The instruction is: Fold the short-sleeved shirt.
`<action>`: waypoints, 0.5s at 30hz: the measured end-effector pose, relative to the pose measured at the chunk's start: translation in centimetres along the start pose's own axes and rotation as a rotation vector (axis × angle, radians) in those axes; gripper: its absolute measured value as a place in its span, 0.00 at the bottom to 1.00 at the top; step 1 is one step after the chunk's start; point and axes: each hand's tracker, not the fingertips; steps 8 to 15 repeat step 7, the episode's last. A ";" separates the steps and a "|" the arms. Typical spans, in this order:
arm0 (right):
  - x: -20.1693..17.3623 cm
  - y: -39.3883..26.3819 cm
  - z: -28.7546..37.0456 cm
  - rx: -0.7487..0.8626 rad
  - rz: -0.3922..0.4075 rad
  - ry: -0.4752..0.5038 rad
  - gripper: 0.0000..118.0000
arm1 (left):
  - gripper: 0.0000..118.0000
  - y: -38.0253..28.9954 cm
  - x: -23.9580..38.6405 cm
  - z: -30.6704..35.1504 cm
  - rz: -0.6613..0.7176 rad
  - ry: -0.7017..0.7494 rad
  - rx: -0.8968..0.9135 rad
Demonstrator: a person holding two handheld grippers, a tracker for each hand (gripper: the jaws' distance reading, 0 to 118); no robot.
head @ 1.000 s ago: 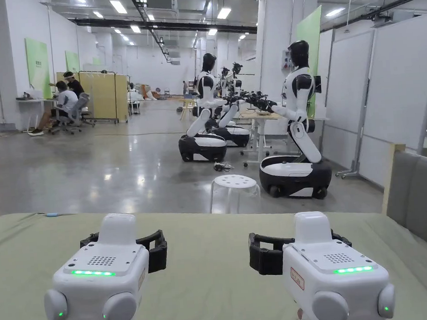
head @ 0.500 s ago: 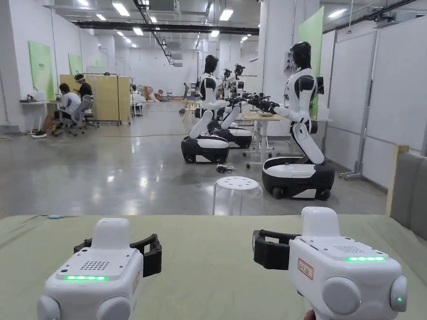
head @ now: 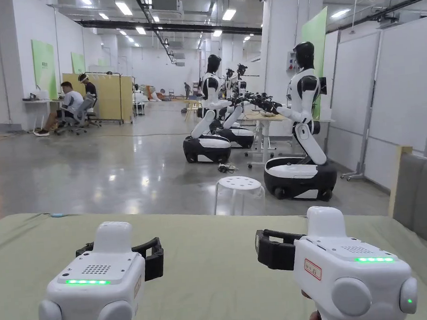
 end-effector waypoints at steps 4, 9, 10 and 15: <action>0.4 0.2 0.2 0.022 -0.033 0.016 1.00 | 0.67 0.0 -0.1 0.1 0.001 0.006 0.004; -0.1 0.2 0.3 0.020 0.013 -0.028 1.00 | 0.67 0.1 -0.1 0.2 0.000 0.009 0.006; -0.1 0.2 0.3 0.020 0.013 -0.028 1.00 | 0.67 0.1 -0.1 0.2 0.000 0.009 0.006; -0.1 0.2 0.3 0.020 0.013 -0.028 1.00 | 0.67 0.1 -0.1 0.2 0.000 0.009 0.006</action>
